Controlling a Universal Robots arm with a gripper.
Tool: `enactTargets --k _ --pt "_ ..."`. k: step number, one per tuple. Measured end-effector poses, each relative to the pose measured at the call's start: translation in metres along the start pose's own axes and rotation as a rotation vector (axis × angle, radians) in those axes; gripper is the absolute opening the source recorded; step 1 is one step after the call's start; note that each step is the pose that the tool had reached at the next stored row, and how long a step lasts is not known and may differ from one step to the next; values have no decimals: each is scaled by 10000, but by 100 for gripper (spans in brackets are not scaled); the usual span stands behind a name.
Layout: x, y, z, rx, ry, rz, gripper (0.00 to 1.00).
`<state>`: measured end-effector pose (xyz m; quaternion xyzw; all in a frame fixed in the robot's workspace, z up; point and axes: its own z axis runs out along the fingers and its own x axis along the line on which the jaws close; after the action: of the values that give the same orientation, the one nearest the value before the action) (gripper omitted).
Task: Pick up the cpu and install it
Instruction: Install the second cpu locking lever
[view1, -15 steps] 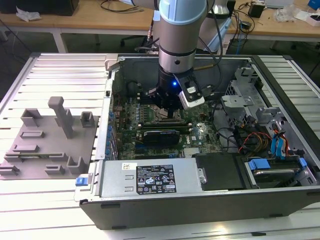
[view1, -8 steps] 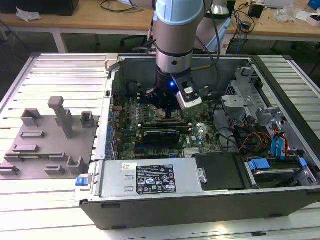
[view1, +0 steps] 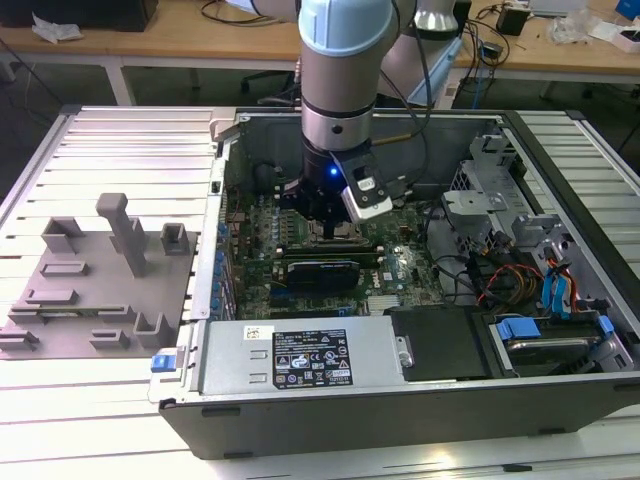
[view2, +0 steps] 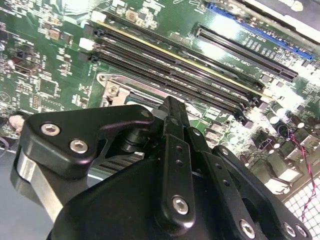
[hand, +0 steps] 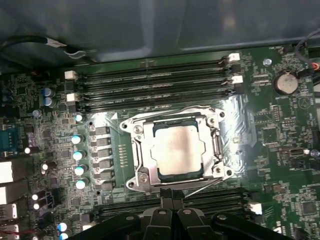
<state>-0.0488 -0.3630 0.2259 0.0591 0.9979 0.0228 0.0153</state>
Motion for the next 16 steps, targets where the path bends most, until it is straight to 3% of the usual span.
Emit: enactTargets --k 16 --pt "79 -11 35 -2 1 0 11"
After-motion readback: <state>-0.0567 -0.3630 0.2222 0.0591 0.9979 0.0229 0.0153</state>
